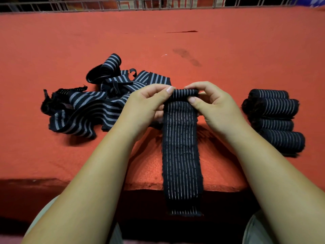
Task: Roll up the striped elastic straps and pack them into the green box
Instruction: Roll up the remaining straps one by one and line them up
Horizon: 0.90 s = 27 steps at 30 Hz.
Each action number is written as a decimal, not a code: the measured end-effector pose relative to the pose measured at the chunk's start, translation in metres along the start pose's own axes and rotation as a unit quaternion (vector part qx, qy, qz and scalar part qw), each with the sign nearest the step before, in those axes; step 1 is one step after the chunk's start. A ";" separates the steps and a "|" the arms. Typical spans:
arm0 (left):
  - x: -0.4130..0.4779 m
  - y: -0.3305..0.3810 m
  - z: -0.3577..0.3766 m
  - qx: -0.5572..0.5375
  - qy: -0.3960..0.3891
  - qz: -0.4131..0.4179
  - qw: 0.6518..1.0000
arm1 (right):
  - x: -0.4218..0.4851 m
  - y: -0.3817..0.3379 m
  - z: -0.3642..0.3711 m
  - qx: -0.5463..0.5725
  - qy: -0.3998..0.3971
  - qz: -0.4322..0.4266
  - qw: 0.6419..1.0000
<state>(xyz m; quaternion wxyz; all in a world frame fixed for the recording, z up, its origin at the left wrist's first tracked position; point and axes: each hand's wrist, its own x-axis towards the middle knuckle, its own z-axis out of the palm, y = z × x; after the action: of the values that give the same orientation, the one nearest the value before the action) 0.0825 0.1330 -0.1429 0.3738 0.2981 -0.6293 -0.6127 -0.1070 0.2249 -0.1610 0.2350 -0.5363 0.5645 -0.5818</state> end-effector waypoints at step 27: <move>-0.001 -0.003 -0.001 -0.007 -0.022 -0.054 0.998 | -0.003 0.002 -0.001 -0.003 -0.019 0.033 0.999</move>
<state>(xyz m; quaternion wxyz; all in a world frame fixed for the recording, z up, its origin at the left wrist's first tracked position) 0.0834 0.1327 -0.1462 0.3285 0.3151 -0.6159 -0.6431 -0.1072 0.2274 -0.1641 0.2632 -0.5292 0.5794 -0.5613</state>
